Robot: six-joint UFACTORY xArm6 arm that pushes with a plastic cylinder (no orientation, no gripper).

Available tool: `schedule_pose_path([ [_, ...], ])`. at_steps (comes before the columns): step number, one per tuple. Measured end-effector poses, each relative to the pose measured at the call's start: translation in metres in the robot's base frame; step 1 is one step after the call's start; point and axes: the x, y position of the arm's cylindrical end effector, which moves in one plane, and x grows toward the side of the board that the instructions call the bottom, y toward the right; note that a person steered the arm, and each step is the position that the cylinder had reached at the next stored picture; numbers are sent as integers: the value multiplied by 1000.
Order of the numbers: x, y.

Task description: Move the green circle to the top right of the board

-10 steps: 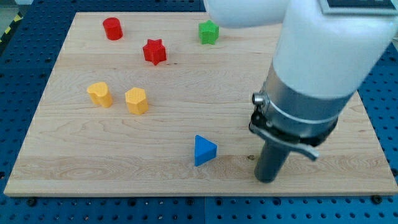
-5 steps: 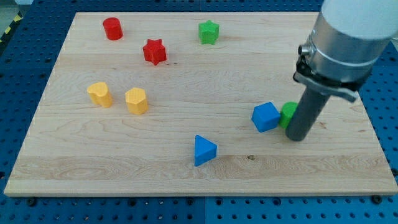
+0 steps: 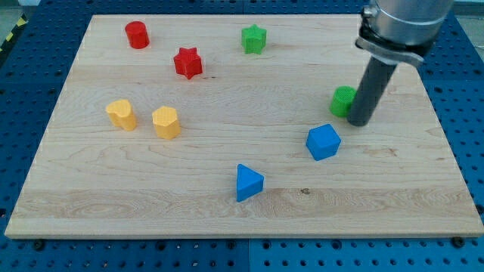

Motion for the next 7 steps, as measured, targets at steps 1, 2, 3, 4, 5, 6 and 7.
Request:
schedule_pose_path([
  [1,-51,0],
  [2,-49,0],
  [3,-11,-9],
  [4,-18,-49],
  [5,-45,-43],
  [6,-62,5],
  [7,-71,17],
])
